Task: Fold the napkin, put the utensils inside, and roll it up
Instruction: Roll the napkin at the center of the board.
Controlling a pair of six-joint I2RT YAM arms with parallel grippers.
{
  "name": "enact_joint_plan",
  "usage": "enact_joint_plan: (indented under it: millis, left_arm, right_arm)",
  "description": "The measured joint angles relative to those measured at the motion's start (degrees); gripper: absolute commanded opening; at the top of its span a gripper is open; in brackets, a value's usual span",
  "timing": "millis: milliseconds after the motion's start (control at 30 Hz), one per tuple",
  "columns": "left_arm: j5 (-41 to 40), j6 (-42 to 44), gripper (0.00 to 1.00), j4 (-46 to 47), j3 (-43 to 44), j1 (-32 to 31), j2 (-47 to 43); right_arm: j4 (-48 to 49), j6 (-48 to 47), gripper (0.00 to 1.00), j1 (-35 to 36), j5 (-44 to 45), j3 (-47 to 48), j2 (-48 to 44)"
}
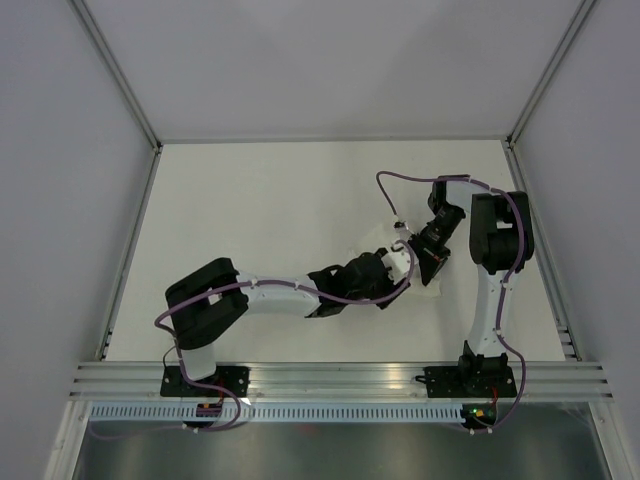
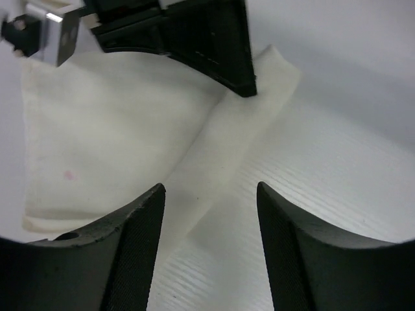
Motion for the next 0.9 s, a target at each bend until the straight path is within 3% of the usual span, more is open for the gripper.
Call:
enact_joint_plan:
  millis: [67,400,667,900]
  left_arm:
    - [0.07,4.90,0.76,0.72,-0.37,-1.84,0.92]
    - [-2.25,21.27,0.84,4.50,-1.95,-4.22,5.20]
    - [-3.65,29.40,0.82,9.16,-2.16,-6.03,9.14]
    - [-4.81,32.22,0.74,10.51,0.24,-6.05,11.76]
  right_arm:
    - [-0.17,0.00,0.00,0.00,0.00,0.15,0.15]
    - [-0.24,0.00,0.01,0.00,0.00,0.17,0.17]
    - [-0.24,-0.02,0.01,0.00,0.00,0.17,0.17]
    - [-0.24,-0.04,0.01,-0.24,-0.09,0.17,0.17]
